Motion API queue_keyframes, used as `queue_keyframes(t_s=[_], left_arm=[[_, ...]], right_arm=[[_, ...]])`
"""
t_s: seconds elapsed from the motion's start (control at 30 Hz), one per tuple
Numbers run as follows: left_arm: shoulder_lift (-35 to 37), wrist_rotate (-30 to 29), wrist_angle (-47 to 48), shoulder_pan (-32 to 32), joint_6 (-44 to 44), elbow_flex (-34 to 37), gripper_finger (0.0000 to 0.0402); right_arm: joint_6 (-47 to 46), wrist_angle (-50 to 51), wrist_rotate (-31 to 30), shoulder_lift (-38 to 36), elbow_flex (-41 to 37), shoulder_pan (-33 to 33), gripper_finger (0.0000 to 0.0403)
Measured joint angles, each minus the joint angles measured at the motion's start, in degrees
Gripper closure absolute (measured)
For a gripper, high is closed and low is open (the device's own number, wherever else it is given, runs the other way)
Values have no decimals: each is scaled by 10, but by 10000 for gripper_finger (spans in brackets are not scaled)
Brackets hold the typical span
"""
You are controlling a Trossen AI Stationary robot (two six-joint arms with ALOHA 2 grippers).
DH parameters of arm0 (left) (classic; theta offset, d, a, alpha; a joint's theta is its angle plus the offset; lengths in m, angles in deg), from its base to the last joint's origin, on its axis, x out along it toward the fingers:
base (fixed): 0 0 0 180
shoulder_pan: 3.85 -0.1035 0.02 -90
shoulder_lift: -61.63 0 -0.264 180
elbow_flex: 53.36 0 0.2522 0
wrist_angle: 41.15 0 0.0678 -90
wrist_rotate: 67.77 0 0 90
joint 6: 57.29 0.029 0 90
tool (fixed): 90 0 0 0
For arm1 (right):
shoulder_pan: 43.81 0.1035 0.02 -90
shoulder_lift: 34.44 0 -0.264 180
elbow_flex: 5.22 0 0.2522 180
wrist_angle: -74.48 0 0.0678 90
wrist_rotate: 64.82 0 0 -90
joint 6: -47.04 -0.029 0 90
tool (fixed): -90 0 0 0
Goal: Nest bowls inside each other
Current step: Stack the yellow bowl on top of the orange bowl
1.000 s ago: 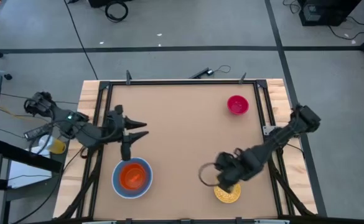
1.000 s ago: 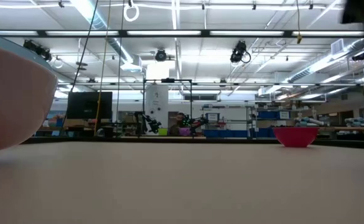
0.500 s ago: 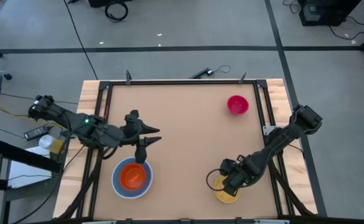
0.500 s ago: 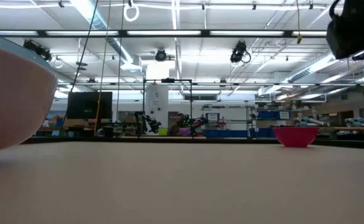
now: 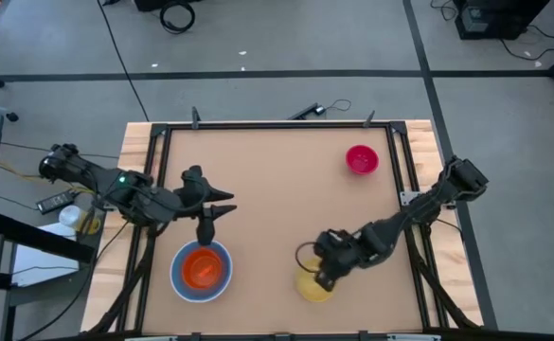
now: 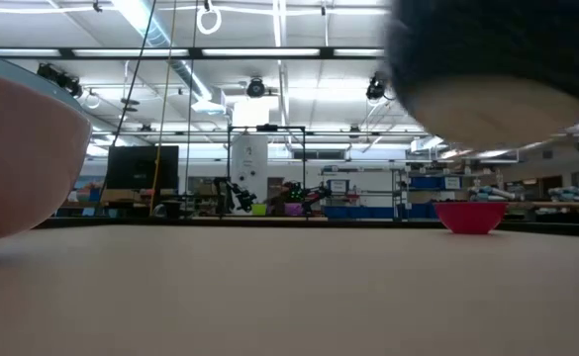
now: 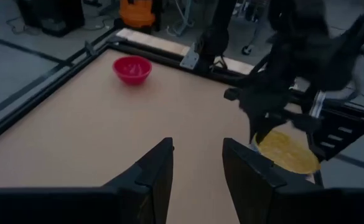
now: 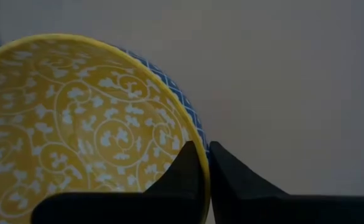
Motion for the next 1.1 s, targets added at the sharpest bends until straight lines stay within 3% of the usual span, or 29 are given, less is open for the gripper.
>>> queue_keyframes(t_s=[0.1, 0.23, 0.47, 0.77, 0.87, 1.1], left_arm=[[16, -12, 37, -1, -28, 0, 260], [33, -41, 86, -1, -60, 0, 260], [54, -64, 171, -1, -146, 0, 260], [57, -61, 229, -1, -185, 0, 260], [57, -61, 231, -1, -183, 0, 260], [56, -58, 238, -1, -181, 0, 260]], right_arm=[[62, -51, -19, 13, 39, -43, 382], [176, -84, 1, 77, 122, -106, 382], [305, -85, 22, 245, 361, -154, 382], [354, -102, 17, 423, 662, -176, 382], [348, -101, 19, 476, 708, -181, 382], [311, -84, 31, 500, 685, -187, 382]])
